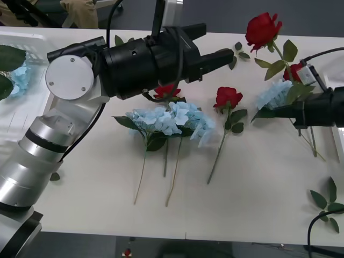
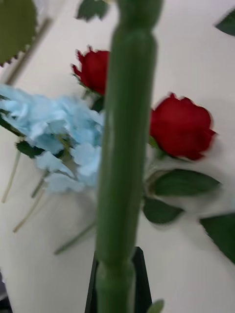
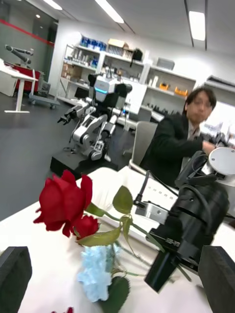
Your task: Put the red flowers into the right box and the blue flowers into the left box
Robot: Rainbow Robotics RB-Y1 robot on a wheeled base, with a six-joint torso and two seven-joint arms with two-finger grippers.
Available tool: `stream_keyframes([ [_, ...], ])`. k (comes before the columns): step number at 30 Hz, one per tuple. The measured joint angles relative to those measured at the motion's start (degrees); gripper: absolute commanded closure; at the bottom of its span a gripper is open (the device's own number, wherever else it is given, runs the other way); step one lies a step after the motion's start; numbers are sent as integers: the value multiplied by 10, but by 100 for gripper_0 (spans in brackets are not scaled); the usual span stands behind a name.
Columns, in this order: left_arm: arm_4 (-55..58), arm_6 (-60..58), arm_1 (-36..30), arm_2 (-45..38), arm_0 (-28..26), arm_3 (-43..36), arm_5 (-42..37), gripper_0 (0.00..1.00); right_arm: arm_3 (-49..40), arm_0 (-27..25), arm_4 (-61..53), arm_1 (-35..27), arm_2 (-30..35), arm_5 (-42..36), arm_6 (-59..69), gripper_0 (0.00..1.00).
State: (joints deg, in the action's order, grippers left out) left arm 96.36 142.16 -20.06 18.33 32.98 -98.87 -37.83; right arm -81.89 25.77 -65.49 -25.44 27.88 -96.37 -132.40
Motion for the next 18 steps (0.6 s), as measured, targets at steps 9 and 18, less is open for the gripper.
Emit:
stream_keyframes([
  [9,18,0,-29,-65,-27,-14,-122,0,-52,0,140,-79,-45,17,197,100],
  [18,27,0,-72,-143,-98,-14,-310,0,-52,0,291,-102,-43,80,286,100],
])
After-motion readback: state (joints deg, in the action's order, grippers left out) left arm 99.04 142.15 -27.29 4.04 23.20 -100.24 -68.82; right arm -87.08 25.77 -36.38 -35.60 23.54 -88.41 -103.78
